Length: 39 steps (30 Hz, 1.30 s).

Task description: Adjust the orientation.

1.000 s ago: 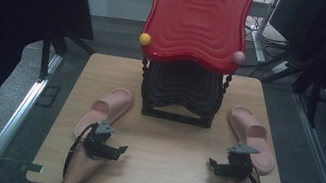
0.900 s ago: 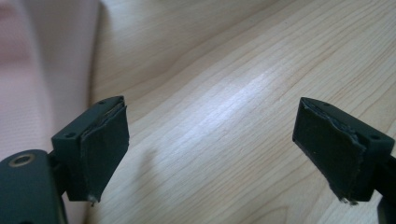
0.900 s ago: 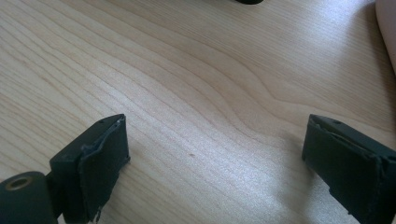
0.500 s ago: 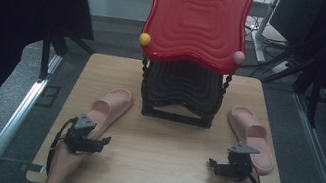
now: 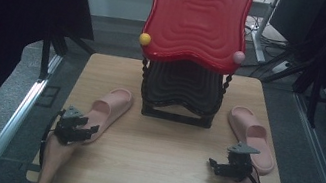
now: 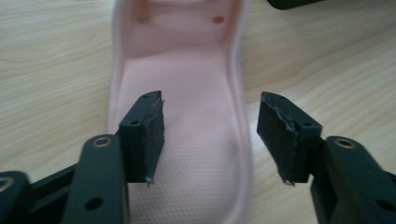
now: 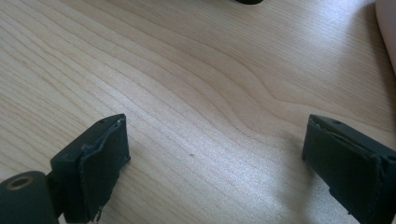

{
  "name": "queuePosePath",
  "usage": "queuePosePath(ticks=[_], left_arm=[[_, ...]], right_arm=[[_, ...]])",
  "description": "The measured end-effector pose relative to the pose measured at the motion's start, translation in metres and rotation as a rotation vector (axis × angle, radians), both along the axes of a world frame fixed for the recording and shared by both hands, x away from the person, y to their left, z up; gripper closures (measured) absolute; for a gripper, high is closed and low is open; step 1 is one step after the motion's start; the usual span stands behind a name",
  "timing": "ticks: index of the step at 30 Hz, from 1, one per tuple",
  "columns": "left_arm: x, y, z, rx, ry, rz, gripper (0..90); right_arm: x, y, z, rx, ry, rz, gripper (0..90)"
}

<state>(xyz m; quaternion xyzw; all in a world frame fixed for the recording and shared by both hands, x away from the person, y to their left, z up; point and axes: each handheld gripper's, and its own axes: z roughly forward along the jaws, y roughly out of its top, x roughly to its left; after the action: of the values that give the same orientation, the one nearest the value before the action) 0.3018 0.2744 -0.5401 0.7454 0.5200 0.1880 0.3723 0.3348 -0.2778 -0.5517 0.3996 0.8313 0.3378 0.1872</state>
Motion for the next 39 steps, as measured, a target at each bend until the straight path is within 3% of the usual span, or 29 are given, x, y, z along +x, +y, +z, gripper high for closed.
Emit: queuePosePath(ticks=[10,20,35,39], left_arm=[[0.023,0.017,0.007,0.008,-0.004,0.032,55.6],[0.049,0.03,0.003,0.0,0.002,0.027,68.1],[0.076,0.025,-0.005,-0.014,0.032,0.026,72.0],[0.081,0.02,-0.007,0.008,0.043,0.036,73.6]], right_arm=[[0.0,0.0,0.0,0.0,0.002,0.0,7.2],[0.0,0.0,0.0,0.0,0.001,0.0,7.2],[0.0,0.0,0.0,-0.001,0.001,0.001,7.2],[0.0,0.0,0.0,0.0,0.001,0.001,7.2]])
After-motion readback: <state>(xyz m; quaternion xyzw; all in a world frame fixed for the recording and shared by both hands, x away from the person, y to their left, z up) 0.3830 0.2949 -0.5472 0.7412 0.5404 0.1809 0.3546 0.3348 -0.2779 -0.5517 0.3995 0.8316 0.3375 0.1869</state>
